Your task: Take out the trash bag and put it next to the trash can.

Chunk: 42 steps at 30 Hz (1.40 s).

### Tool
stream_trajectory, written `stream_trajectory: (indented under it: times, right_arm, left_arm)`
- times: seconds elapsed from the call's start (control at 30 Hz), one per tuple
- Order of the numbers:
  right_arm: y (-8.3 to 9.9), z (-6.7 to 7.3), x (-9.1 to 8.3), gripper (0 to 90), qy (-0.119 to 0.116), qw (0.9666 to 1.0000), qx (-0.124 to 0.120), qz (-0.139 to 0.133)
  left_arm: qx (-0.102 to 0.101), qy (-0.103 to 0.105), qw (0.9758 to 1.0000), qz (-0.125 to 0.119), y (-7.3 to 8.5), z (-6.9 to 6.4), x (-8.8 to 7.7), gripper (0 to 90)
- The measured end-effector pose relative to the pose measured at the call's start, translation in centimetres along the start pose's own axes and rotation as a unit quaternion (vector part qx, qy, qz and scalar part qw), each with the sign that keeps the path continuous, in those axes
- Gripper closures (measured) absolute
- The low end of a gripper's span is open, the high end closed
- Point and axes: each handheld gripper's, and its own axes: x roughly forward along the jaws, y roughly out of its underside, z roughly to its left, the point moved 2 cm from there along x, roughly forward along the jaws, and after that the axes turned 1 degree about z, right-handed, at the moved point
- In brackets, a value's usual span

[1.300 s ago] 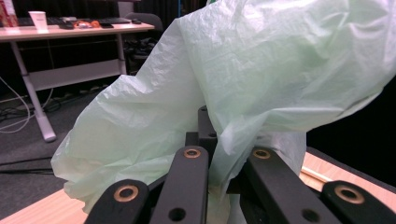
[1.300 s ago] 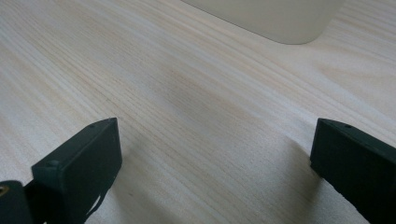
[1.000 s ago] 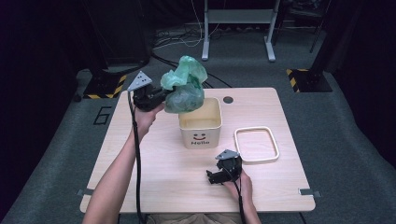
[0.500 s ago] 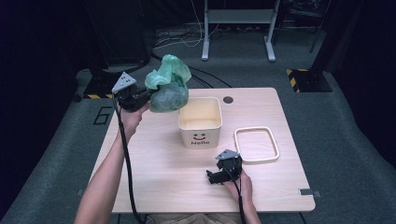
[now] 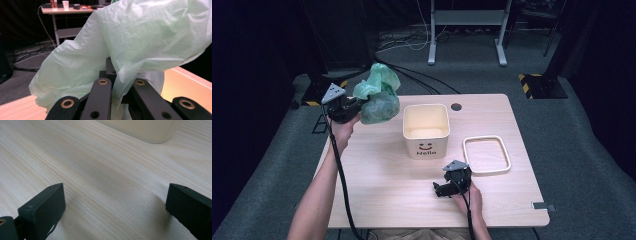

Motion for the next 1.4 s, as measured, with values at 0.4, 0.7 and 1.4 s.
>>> stream_trajectory:
  times: [0.4, 0.7, 1.4]
  right_arm:
    - [0.0, 0.0, 0.0, 1.9, 0.001, 1.0000, 0.001, 0.000]
    - [0.0, 0.0, 0.0, 1.9, 0.002, 1.0000, 0.001, 0.000]
    - [0.0, 0.0, 0.0, 1.9, 0.001, 1.0000, 0.003, 0.000]
  left_arm:
    - [-0.016, -0.028, 0.9994, 0.014, 1.9, 1.8, -0.3, 89.5]
    - [-0.023, -0.044, 0.9984, 0.026, 3.1, 2.9, -0.4, 89.5]
    - [-0.038, -0.085, 0.9935, 0.065, 5.9, 4.8, 0.1, 89.6]
